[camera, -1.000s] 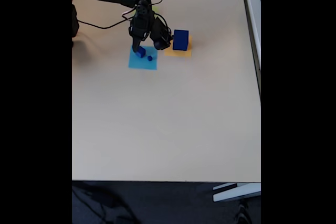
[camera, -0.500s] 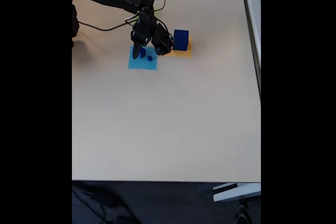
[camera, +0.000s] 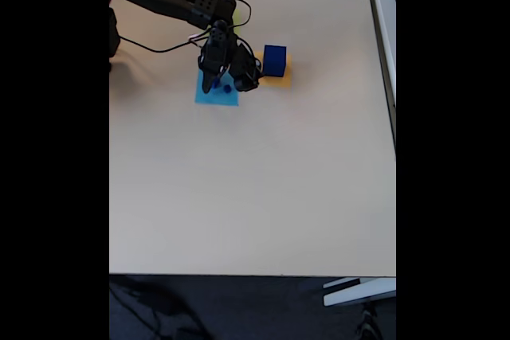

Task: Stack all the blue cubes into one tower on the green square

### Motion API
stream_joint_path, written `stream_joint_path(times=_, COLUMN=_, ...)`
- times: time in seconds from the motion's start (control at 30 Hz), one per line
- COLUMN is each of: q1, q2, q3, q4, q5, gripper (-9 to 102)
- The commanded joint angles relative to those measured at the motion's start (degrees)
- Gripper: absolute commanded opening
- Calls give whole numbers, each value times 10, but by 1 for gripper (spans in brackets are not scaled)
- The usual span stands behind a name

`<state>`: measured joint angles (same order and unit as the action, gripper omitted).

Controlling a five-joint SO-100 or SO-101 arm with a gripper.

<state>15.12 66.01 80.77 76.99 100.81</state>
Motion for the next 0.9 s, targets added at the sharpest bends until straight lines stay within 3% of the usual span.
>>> stream_joint_path(times=0.0, q1=4, q2=4, q3=-11, q4=-6, q5=-10, gripper=17)
stream_joint_path(times=0.2, q1=4, q2=2, q3=-6, q4=-11, q5=-22, gripper=8)
stream_joint_path(times=0.87, q1=12, q2=11, q3=9, q4=-21, q5=-161, gripper=2)
